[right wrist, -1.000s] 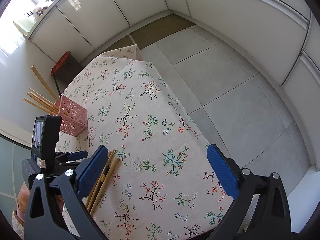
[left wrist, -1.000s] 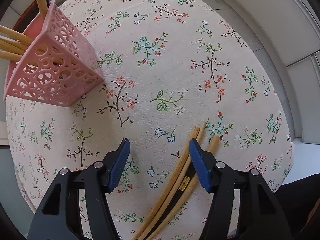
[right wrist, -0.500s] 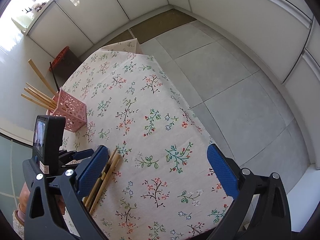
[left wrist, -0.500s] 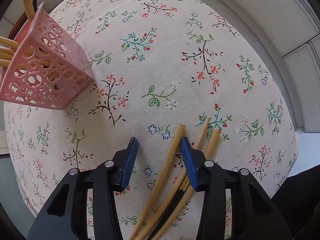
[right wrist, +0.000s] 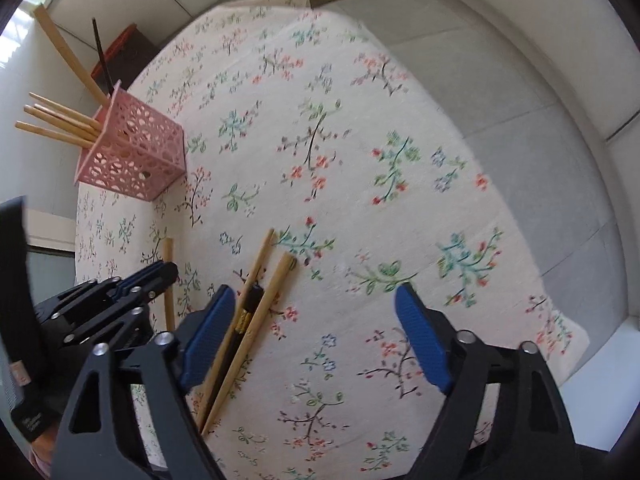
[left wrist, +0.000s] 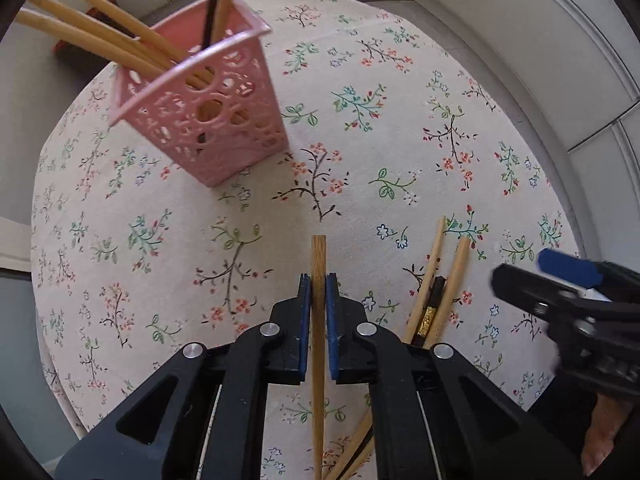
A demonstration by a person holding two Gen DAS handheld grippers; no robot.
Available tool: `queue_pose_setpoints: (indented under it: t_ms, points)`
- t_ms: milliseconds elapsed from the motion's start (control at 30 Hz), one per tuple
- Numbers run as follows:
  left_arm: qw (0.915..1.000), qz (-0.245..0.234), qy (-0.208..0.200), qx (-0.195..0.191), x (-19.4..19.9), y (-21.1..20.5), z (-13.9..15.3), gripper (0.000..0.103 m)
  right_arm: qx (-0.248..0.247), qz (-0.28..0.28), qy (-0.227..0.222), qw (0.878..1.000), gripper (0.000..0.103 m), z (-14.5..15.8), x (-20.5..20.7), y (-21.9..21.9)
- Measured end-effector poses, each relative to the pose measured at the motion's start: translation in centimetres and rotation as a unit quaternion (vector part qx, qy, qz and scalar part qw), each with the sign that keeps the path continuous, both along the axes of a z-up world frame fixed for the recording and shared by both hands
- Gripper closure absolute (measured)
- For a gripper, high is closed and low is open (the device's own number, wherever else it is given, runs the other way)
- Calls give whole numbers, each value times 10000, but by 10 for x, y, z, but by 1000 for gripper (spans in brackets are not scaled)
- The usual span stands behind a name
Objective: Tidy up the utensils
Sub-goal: 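Grasp a wooden chopstick with the left tool while the right tool grasps another, then carry both held chopsticks over the pink basket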
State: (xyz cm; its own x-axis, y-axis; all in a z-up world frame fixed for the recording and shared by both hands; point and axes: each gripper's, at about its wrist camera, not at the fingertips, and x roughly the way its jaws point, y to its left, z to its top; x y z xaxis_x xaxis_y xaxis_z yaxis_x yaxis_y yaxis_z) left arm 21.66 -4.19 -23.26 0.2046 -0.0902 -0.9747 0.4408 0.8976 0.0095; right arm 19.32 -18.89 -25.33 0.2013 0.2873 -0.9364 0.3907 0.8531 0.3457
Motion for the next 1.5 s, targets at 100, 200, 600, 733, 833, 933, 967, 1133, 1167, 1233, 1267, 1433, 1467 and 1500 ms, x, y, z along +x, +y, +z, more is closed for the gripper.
queue_pose_setpoints:
  t_ms: [100,200,600,733,833,933,967,1133,1167,1233,1267,1433,1467,1500]
  points:
    - [9997,95,-140,-188,-6,18,16,97,206,-244,393,9987,54,-16,5,7]
    - [9992,133,-273,-244,-14,33,30,97,182,-458,485,9976,60,-20,6,11]
    - [9963,272,-676,-458,-17,52,67,96,59,-932,362,9950,95,-19,21,17]
    - [9939,439,-800,-618,-22,62,80,96,224,-869,-13,9960,95,-4,8,10]
    - [9897,591,-944,-894,-32,73,96,96,-81,-478,-620,9969,95,33,-5,15]
    - [9832,748,-1186,-1169,-45,81,113,96,-281,-24,-1273,9915,95,74,-26,20]
    - [9802,776,-1333,-1242,-51,82,121,96,-325,104,-1480,9884,95,87,-32,21]
    - [9674,764,-1899,-1490,-78,83,158,96,-565,500,-2338,9694,95,149,-57,32]
    - [9664,742,-1969,-1476,-82,82,164,96,-578,562,-2458,9660,95,161,-60,33]
    - [9648,722,-2091,-1421,-87,81,175,96,-612,718,-2683,9587,95,185,-67,35]
    - [9636,718,-2167,-1395,-88,80,182,96,-611,773,-2779,9555,95,196,-68,36]
    - [9544,681,-2536,-1421,-77,77,224,97,-585,945,-3212,9405,95,257,-54,33]
    - [9529,690,-2609,-1382,-72,77,232,97,-591,959,-3274,9382,95,268,-48,33]
    - [9513,696,-2684,-1344,-66,76,241,97,-590,986,-3325,9361,95,279,-39,32]
